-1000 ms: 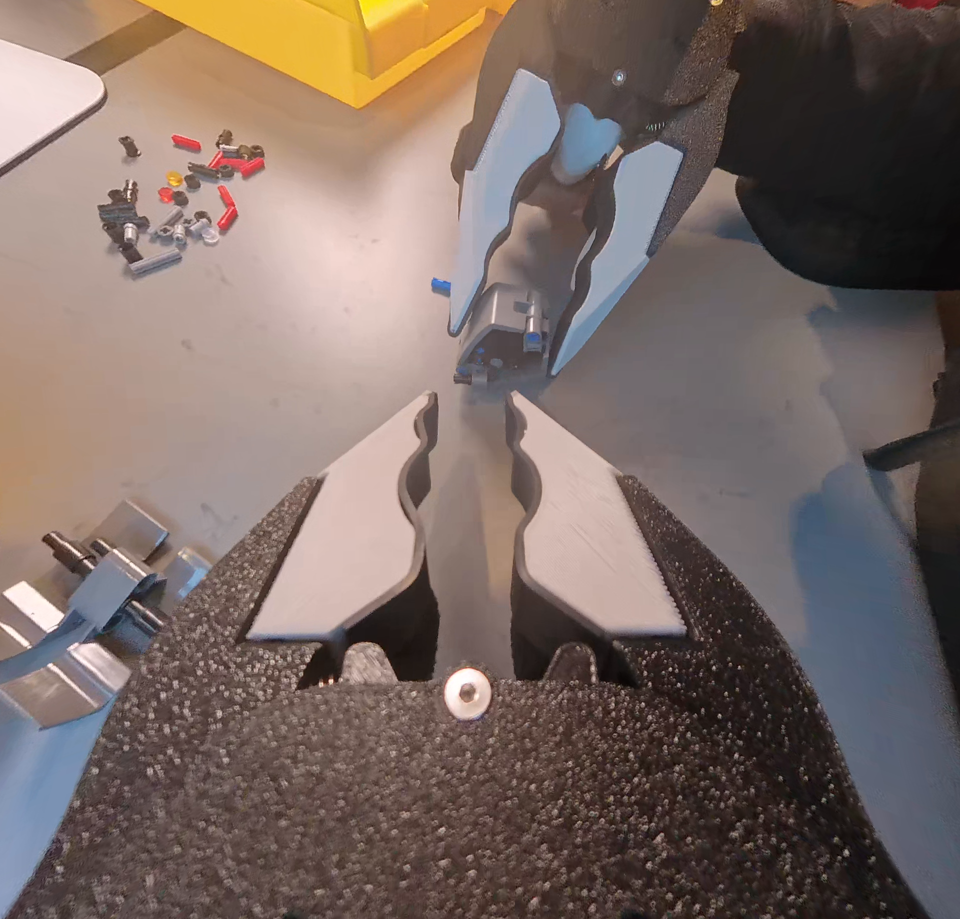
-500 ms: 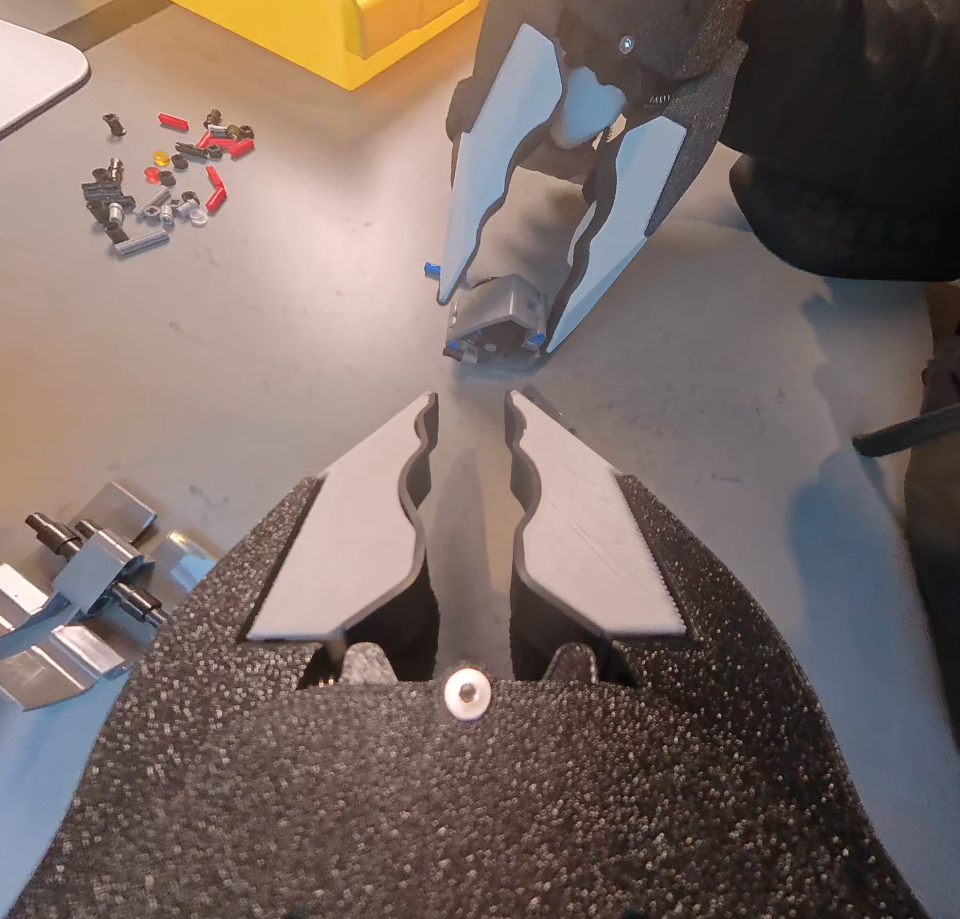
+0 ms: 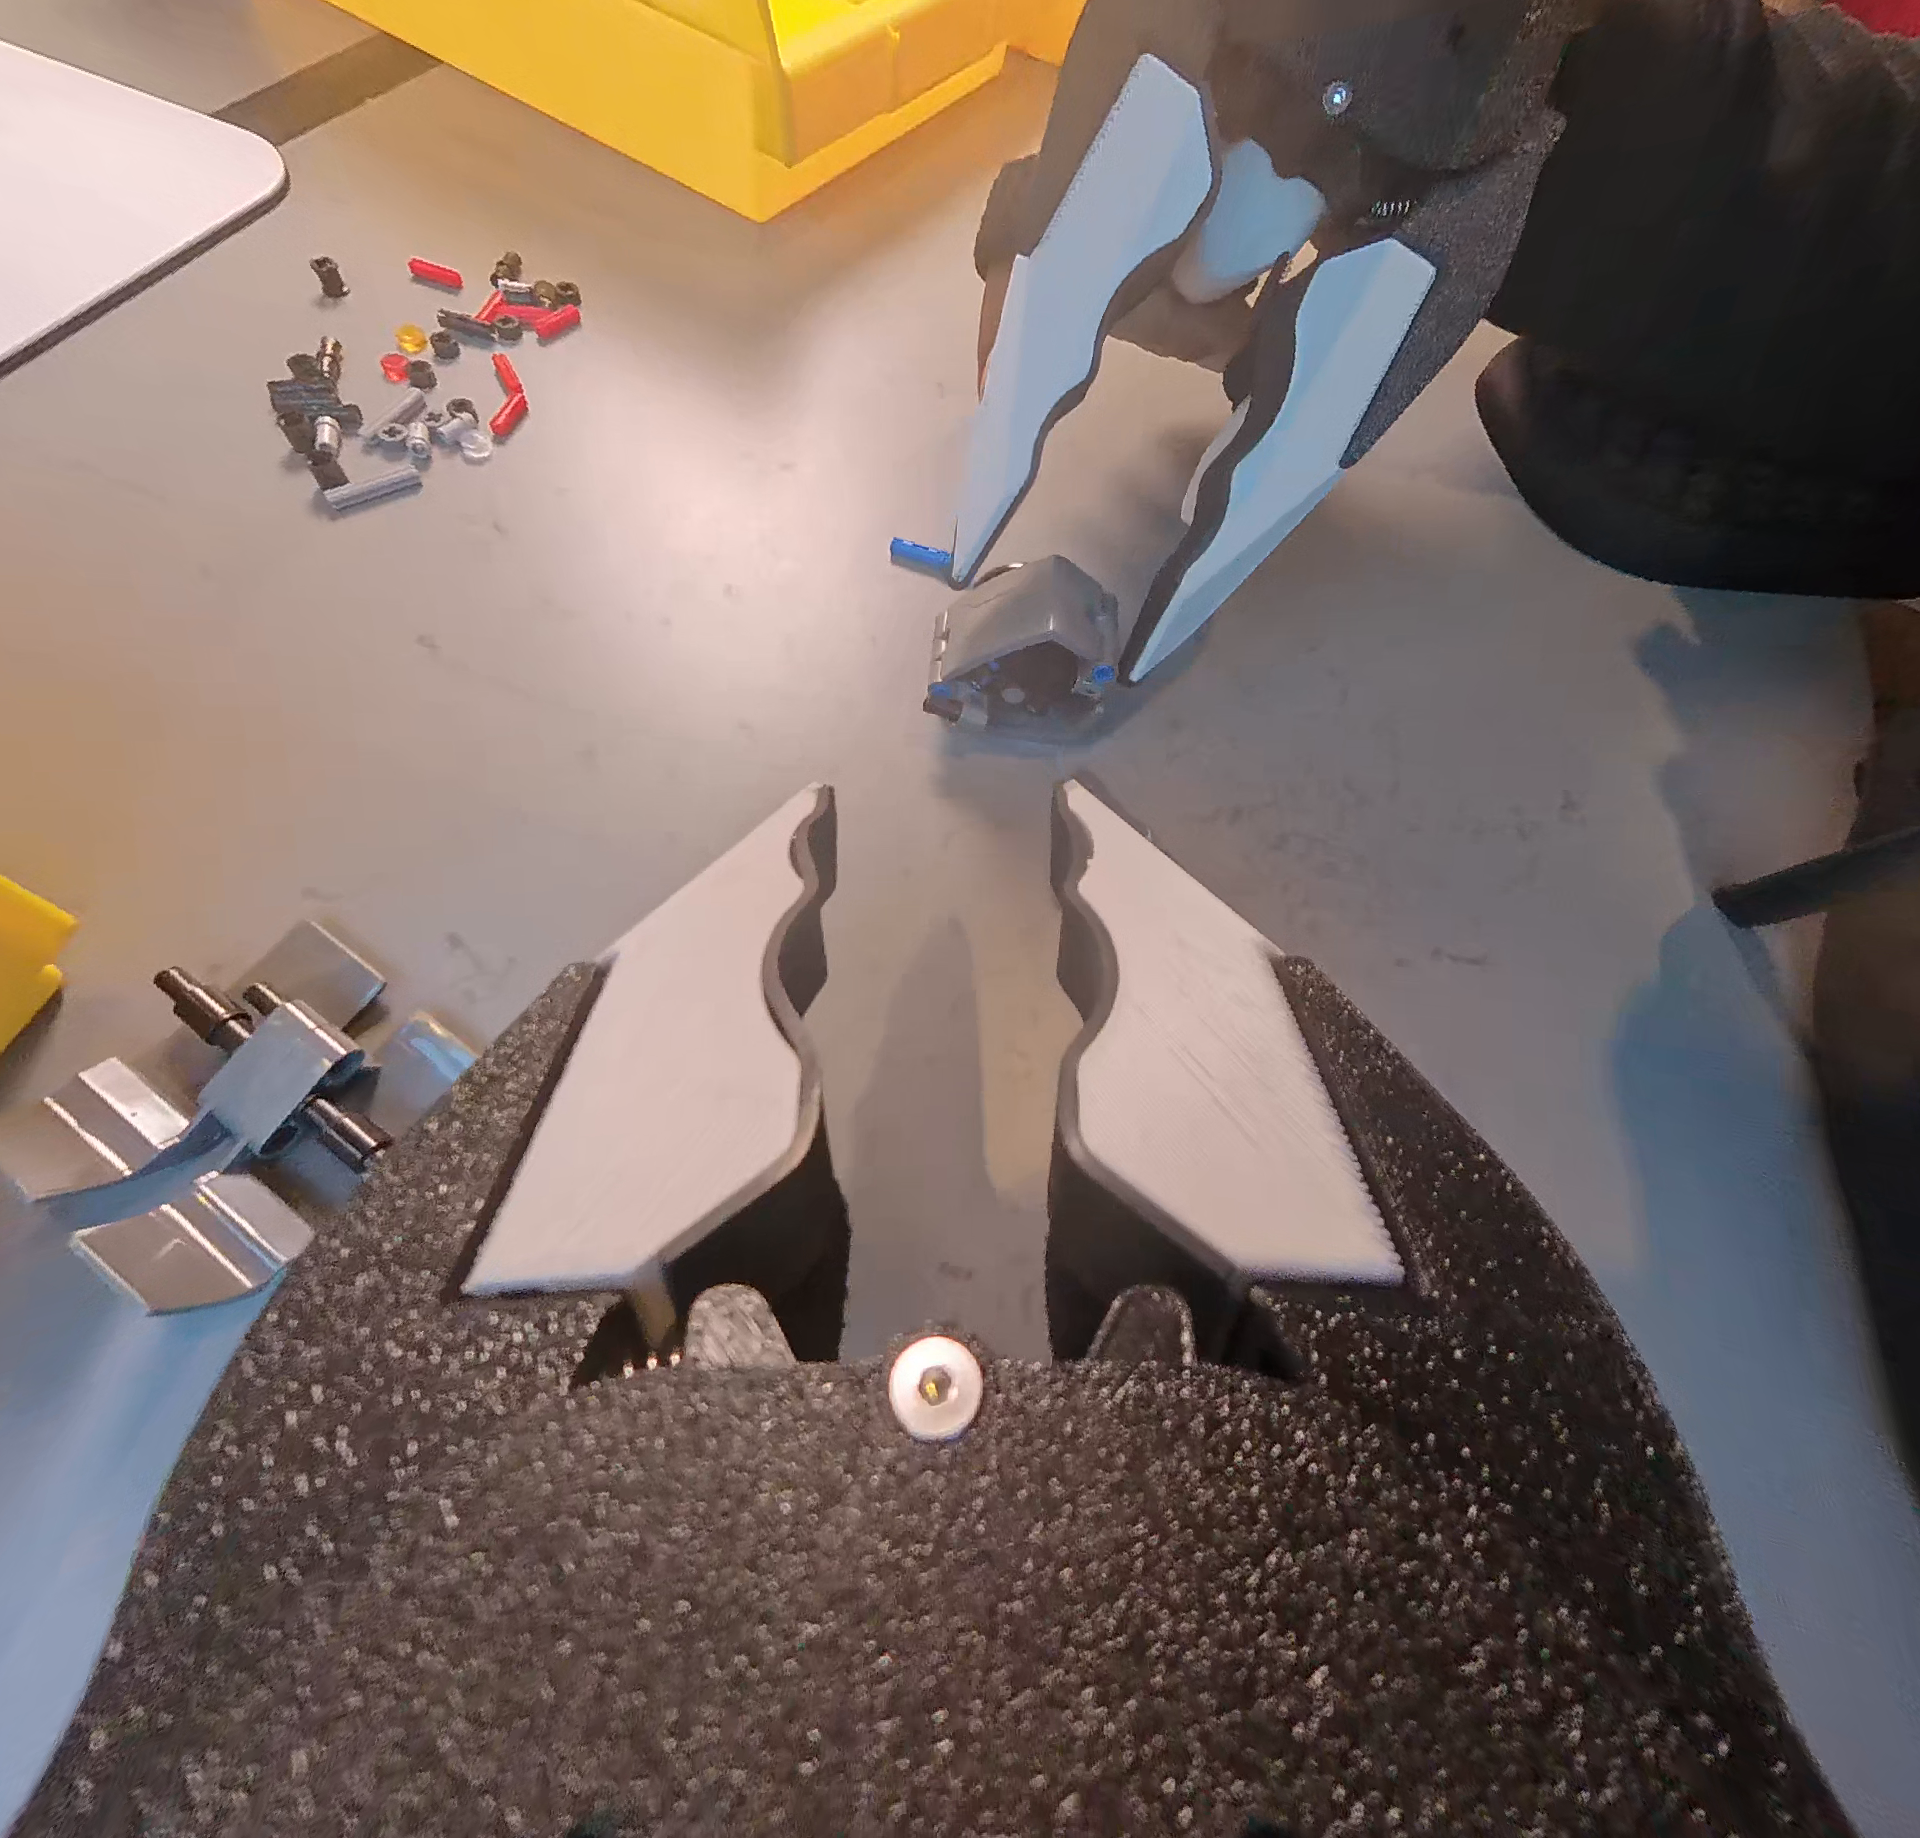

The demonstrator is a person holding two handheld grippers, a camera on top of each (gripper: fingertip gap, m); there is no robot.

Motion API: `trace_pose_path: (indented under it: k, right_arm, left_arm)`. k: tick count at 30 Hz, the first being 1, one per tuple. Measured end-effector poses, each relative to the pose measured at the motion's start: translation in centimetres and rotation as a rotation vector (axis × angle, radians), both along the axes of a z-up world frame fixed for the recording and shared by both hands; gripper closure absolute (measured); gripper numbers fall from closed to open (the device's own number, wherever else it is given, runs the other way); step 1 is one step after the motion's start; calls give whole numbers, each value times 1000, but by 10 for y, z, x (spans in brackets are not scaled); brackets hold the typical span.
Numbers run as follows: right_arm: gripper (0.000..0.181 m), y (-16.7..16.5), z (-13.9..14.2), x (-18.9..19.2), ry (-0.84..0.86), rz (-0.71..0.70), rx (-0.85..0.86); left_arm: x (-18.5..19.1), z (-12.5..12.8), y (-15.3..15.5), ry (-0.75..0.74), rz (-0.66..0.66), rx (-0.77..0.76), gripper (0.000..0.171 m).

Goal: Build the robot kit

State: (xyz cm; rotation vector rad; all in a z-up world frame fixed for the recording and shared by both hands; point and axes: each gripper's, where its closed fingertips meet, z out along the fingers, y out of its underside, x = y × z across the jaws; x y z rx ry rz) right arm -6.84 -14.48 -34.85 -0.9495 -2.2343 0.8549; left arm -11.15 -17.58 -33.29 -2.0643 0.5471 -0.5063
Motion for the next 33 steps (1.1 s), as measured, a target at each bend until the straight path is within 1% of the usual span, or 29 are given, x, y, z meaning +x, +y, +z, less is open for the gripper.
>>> trace_pose_path:
  k: [5, 12, 18, 21, 23, 25, 27, 28, 30, 33]
  right_arm:
    - [140, 4, 1, 3, -1, -7, -1]
    - [145, 7, -1, 4, -5, -16, -4]
    - [146, 9, -1, 4, -4, -21, -8]
    - [146, 9, 0, 5, -1, -23, -19]
    - [145, 12, 11, 6, 27, -35, -59]
    - [145, 21, 41, 7, 120, -80, -168]
    - [144, 40, 67, 11, 197, -152, -230]
    - [144, 51, 72, 15, 216, -192, -223]
    - [144, 69, 68, 25, 198, -266, -179]
    - [144, 79, 39, 33, 85, -323, -148]
  left_arm:
    - [-1, 0, 1, 1, 6, 15, 130]
    - [-4, 3, 3, -26, 20, 20, 133]
    - [-4, -2, 3, -20, 26, -3, 127]
    - [-6, 2, 5, -22, 47, 20, 127]
    - [-13, 11, 10, -24, 88, 76, 127]
    - [-20, 24, 13, -40, 133, 144, 127]
    - [-30, 35, 15, -43, 183, 205, 127]
    - [-34, 39, 16, -40, 207, 230, 127]
    - [-42, 45, 18, -35, 247, 266, 127]
    - [-47, 46, 19, -25, 272, 281, 127]
